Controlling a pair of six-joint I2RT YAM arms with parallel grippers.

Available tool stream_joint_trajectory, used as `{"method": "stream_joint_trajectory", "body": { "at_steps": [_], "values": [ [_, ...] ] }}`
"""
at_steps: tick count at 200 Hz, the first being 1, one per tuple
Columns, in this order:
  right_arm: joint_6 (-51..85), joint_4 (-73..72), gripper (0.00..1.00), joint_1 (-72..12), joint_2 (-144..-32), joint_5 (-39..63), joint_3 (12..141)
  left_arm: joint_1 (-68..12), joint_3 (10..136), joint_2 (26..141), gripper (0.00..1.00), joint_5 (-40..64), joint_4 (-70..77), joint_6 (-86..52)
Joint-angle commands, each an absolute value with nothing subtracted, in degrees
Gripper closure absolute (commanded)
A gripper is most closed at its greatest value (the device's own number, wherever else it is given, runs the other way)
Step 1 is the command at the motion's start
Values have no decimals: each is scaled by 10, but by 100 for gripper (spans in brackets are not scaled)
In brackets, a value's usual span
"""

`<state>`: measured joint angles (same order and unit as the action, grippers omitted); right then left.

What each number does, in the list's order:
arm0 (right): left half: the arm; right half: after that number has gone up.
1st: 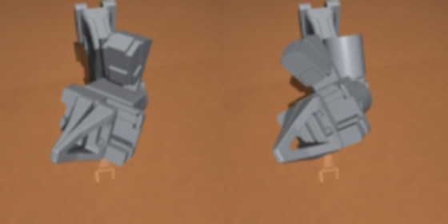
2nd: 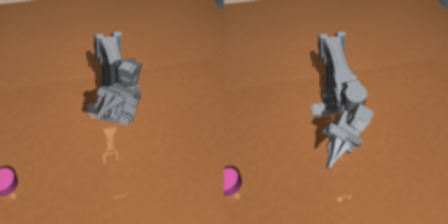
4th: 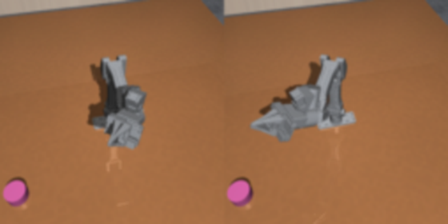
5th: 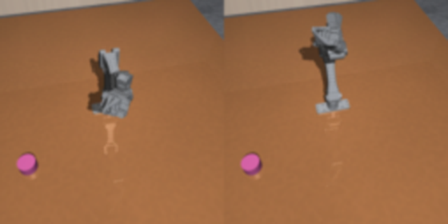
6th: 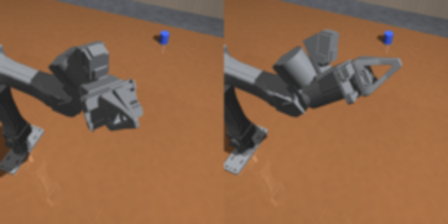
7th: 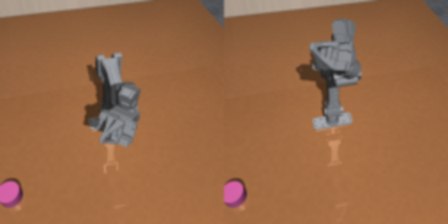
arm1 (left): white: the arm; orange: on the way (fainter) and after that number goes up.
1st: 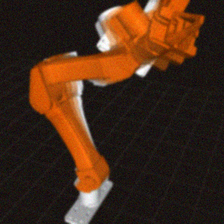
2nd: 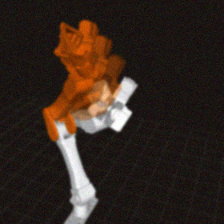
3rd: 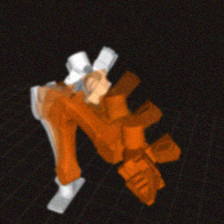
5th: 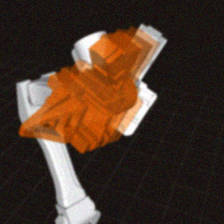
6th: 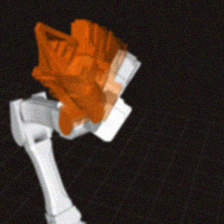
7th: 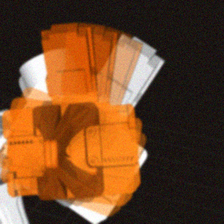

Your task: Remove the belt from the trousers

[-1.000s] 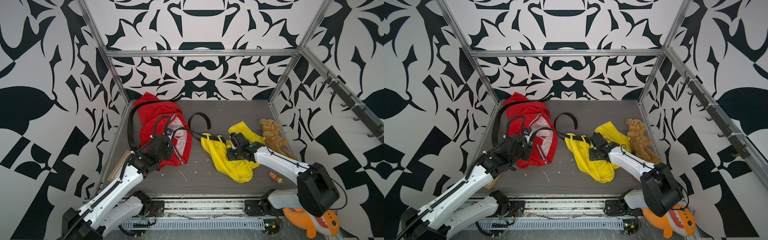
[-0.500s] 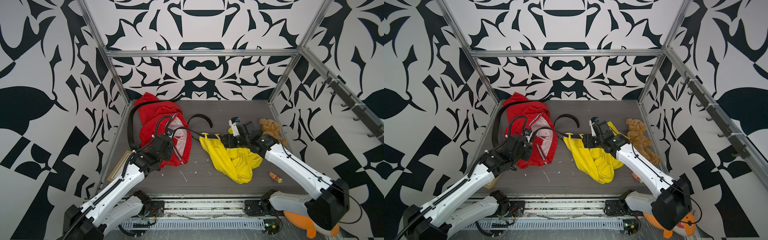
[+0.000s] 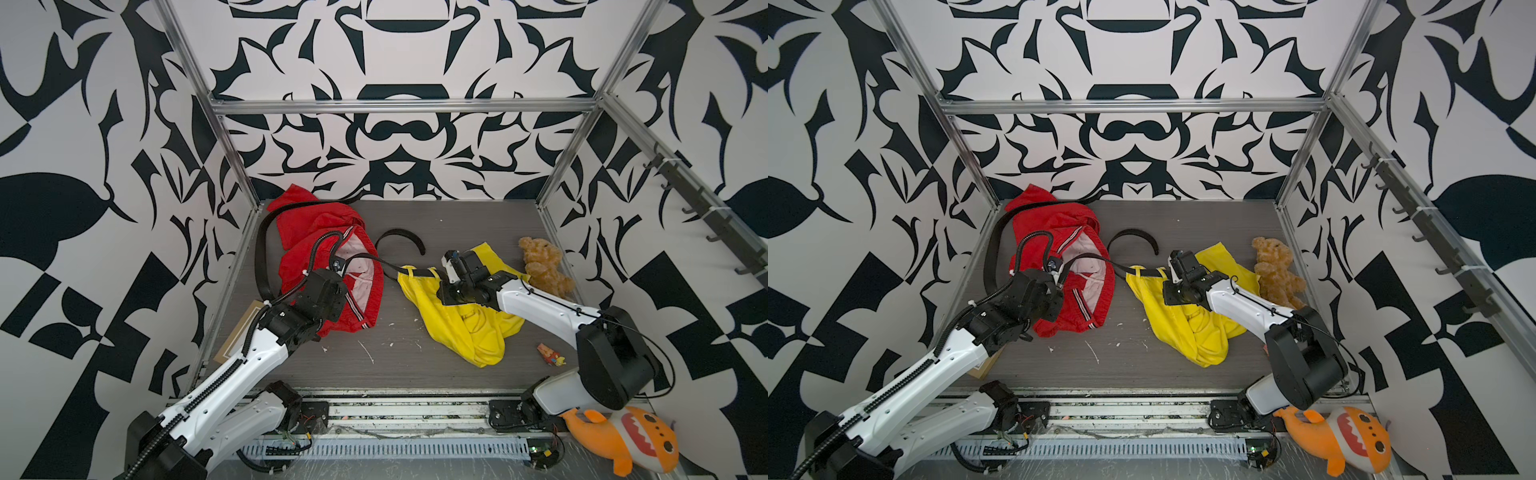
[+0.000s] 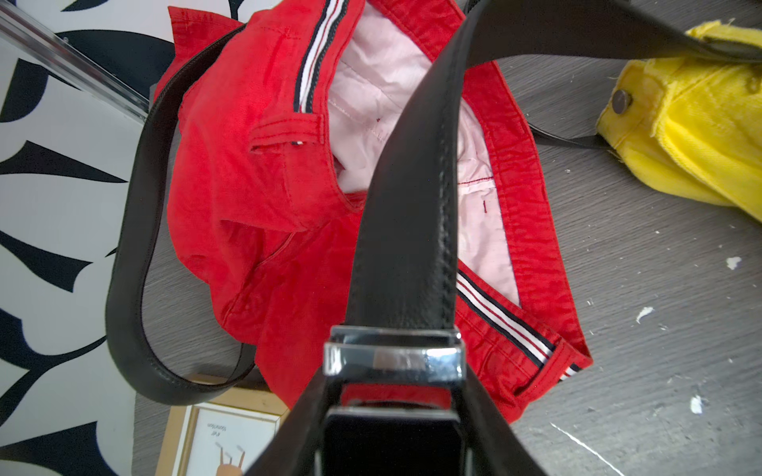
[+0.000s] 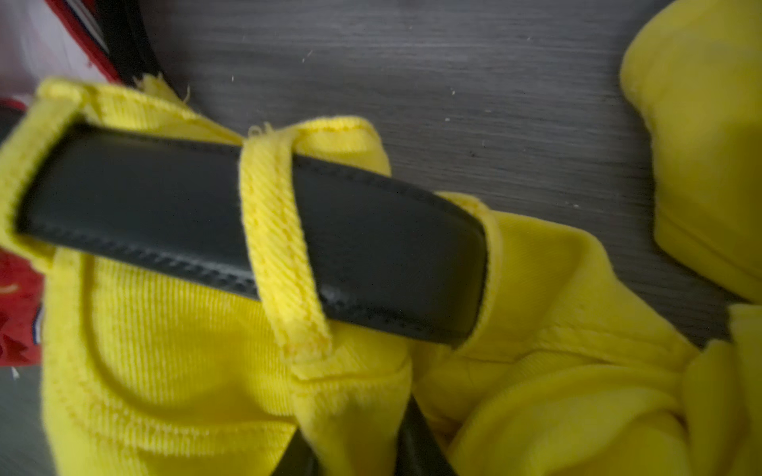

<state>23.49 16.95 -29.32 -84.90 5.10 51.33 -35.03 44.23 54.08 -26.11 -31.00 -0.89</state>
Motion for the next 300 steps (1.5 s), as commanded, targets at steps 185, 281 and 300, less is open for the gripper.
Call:
{"method": "stream_joint_trajectory", "body": {
  "at_steps": [185, 281, 300],
  "values": [
    [116, 136, 100, -78, -545, -43, 542, -146, 521, 635, 100, -313, -225, 4],
    [120, 88, 100, -38, -555, 117, 511, -146, 500, 646, 100, -108, -326, -95],
    [82, 85, 100, -70, -568, 150, 518, -205, 488, 638, 71, -86, -320, -95]
  ]
}}
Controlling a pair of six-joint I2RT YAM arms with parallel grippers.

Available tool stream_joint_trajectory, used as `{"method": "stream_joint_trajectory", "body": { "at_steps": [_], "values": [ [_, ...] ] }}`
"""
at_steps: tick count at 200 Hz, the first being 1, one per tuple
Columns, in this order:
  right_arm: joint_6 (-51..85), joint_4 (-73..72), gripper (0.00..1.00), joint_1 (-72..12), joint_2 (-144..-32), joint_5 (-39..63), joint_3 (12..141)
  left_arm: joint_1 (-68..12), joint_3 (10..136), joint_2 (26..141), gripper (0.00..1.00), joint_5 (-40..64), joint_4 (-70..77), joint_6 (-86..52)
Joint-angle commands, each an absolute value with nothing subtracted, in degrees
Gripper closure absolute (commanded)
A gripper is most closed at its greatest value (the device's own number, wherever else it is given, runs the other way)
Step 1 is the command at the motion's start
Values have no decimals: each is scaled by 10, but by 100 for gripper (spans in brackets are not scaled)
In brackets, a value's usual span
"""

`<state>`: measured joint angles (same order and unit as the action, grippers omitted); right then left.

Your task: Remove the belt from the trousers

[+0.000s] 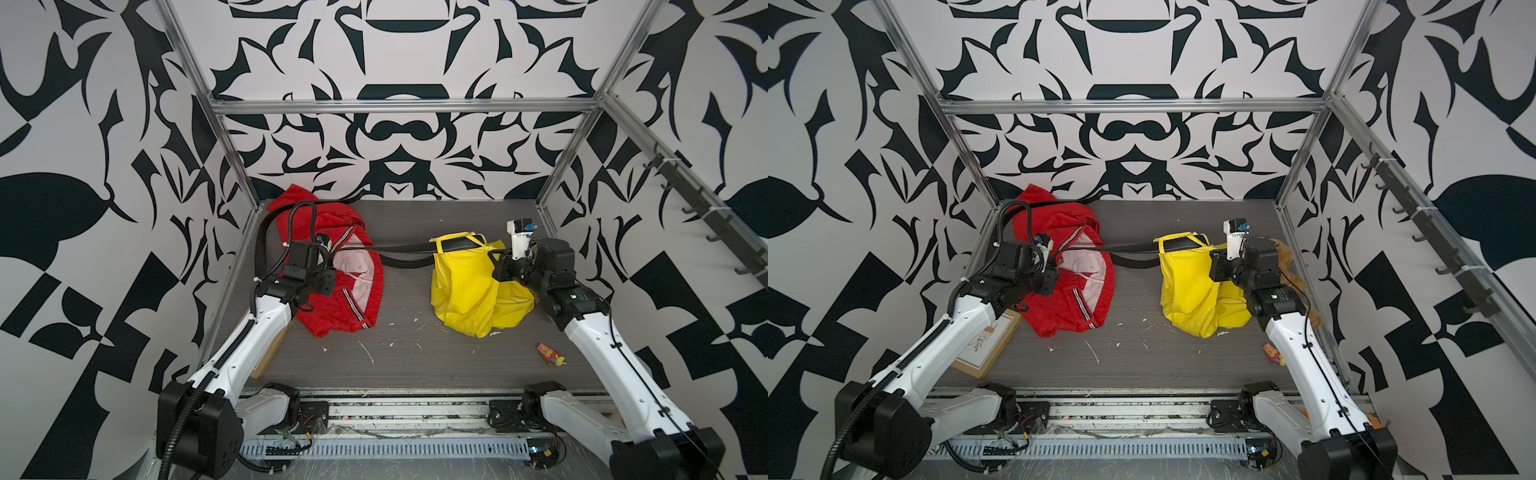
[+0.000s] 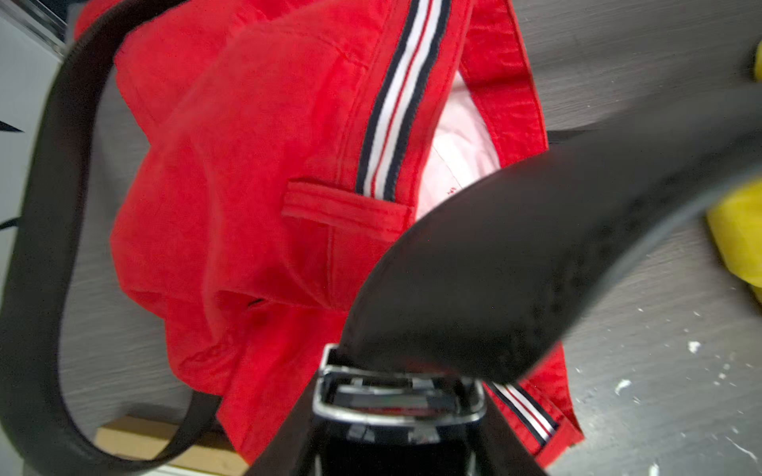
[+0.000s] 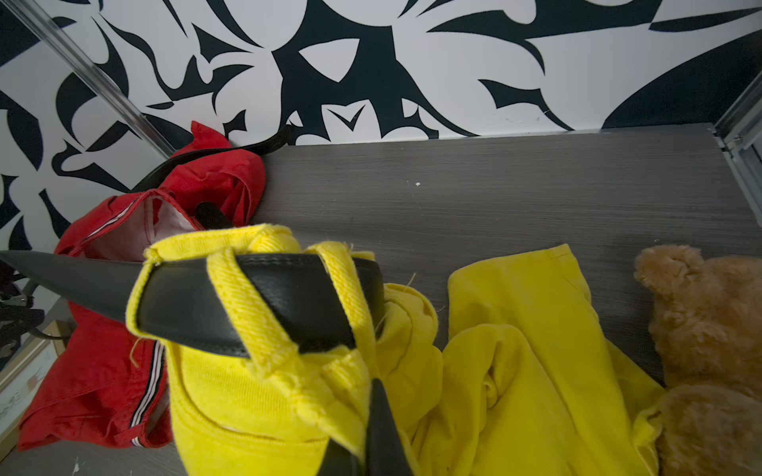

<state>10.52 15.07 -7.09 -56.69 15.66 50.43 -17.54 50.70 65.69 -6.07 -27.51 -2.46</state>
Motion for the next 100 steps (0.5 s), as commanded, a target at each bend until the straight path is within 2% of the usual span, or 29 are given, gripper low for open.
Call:
{"method": "stream_joint_trajectory", "body": {
  "at_steps": [1, 8, 18, 40, 63, 78, 100],
  "values": [
    [78, 85, 100, -72, -569, 151, 519, -210, 488, 638, 69, -85, -320, -93],
    [56, 88, 100, -84, -572, 163, 524, -229, 489, 638, 49, -84, -325, -88],
    [37, 100, 100, -97, -578, 164, 535, -257, 495, 637, 28, -93, -339, -86],
    [14, 127, 100, -112, -589, 181, 558, -319, 514, 610, 0, -156, -365, -79],
    [4, 140, 100, -127, -588, 182, 565, -391, 531, 563, 1, -206, -332, -57],
    [5, 141, 100, -137, -586, 178, 566, -421, 540, 570, 1, -181, -267, -25],
    [10, 140, 100, -152, -584, 166, 567, -440, 576, 651, 1, -102, -192, 11]
  ]
}}
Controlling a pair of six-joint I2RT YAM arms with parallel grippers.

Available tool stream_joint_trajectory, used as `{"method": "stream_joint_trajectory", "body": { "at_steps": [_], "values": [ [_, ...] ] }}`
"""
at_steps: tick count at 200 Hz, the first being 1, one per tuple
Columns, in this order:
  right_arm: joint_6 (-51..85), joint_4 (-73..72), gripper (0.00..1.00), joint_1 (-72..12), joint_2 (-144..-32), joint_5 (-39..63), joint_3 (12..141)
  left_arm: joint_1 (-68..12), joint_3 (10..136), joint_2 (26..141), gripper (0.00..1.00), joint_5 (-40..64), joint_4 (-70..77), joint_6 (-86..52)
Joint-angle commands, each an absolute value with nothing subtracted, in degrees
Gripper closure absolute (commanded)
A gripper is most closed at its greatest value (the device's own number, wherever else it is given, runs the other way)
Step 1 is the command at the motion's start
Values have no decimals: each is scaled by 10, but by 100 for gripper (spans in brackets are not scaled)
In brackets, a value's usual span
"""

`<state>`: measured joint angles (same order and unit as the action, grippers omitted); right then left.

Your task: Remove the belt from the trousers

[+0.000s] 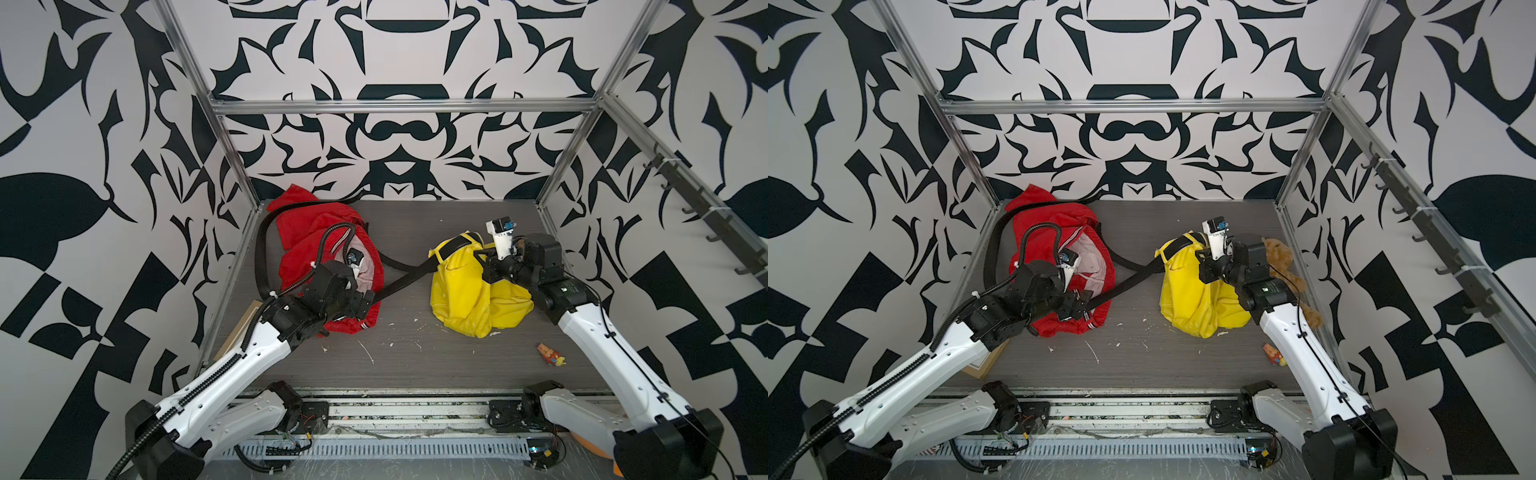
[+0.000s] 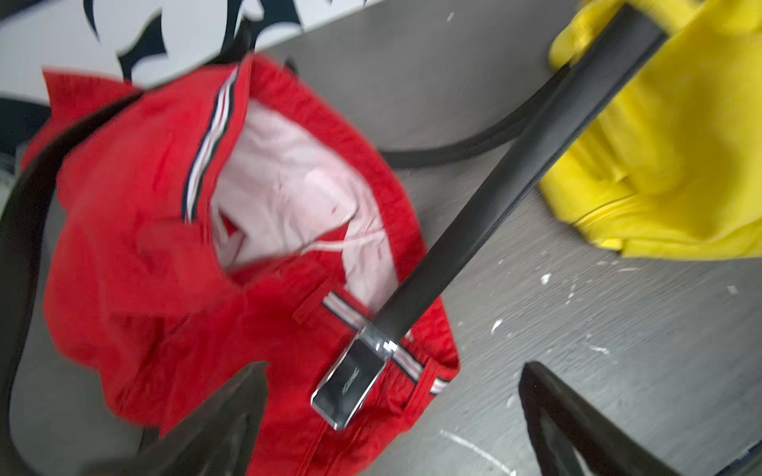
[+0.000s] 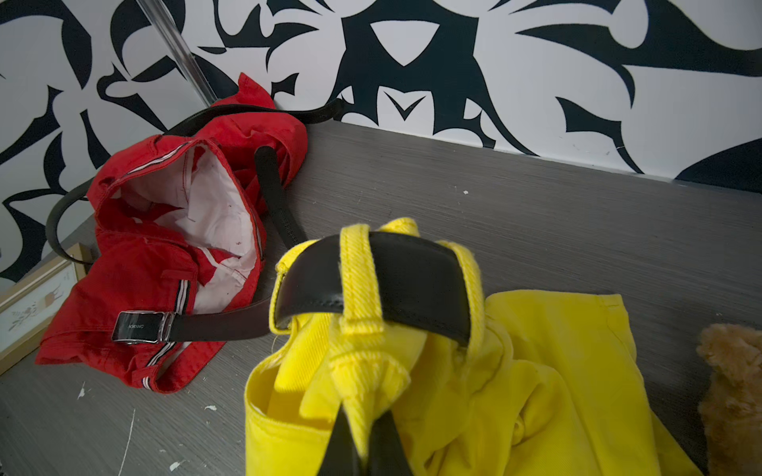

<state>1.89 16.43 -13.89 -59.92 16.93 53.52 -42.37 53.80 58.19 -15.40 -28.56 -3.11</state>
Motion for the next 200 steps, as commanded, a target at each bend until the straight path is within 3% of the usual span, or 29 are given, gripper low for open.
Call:
{"method": "stream_joint_trajectory", "body": {
  "at_steps": [1, 54, 106, 120, 131, 151, 160, 200],
  "values": [
    [11, 140, 100, -152, -584, 166, 567, -442, 578, 656, 1, -98, -189, 13],
    [43, 128, 100, -160, -573, 159, 570, -504, 612, 851, 1, -96, -26, 71],
    [55, 126, 100, -168, -564, 159, 565, -516, 654, 981, 3, -246, 100, 91],
    [57, 129, 100, -169, -560, 160, 565, -516, 666, 1008, 14, -263, 114, 101],
    [60, 130, 100, -170, -555, 161, 563, -515, 676, 1028, 31, -282, 122, 110],
    [60, 138, 100, -171, -549, 149, 557, -515, 678, 1040, 84, -328, 142, 120],
    [58, 148, 100, -171, -548, 131, 554, -516, 666, 1028, 100, -346, 157, 121],
    [72, 146, 100, -146, -563, 61, 544, -492, 578, 913, 100, -377, 209, 144]
  ]
}}
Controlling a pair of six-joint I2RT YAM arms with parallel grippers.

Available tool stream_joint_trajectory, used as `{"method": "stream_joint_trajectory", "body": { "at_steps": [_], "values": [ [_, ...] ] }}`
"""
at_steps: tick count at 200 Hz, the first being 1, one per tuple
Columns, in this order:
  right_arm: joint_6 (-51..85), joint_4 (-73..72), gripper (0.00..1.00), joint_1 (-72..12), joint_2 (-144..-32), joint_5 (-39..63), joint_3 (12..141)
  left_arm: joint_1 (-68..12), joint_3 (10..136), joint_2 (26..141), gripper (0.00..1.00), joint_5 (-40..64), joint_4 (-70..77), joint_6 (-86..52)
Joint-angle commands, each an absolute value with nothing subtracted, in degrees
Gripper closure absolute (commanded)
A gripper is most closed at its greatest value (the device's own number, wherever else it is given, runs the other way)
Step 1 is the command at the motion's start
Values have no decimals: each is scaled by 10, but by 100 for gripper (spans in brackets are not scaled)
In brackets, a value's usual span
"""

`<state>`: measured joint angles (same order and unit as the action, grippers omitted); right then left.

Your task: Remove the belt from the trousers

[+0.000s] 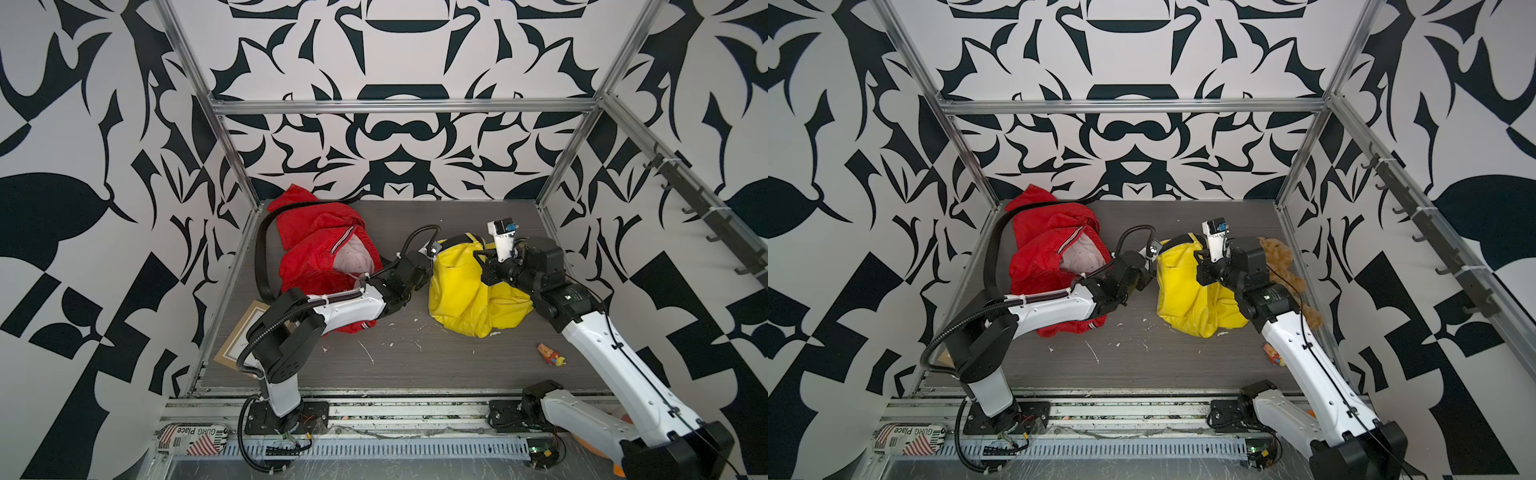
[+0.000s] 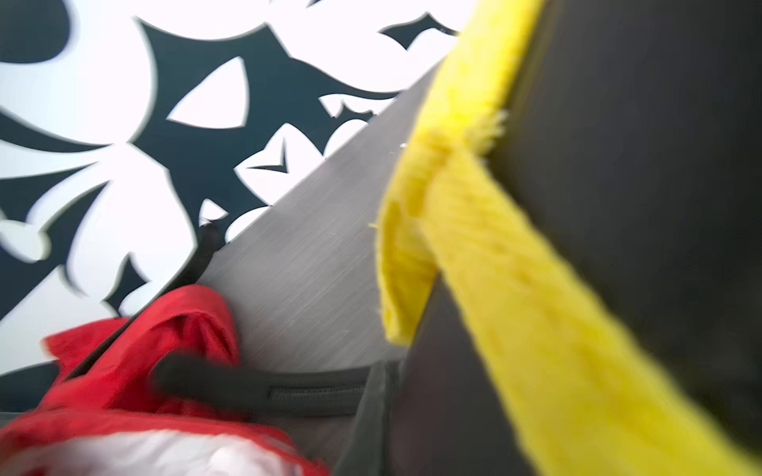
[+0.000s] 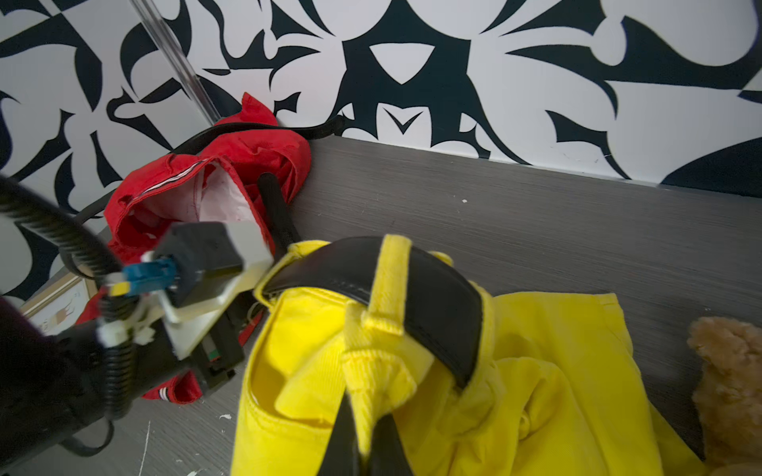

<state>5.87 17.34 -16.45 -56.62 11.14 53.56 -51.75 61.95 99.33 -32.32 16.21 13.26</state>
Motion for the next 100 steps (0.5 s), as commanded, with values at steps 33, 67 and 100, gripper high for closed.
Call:
{"method": "stream_joint_trajectory", "body": {
  "at_steps": [33, 67, 100],
  "values": [
    [93, 111, 100, -82, -601, 59, 556, -411, 538, 814, 100, -347, 185, 142],
    [97, 102, 100, -25, -633, 51, 579, -312, 539, 736, 100, -295, 146, 130],
    [101, 108, 100, 25, -628, 36, 584, -228, 552, 685, 100, -271, 110, 116]
  ]
}}
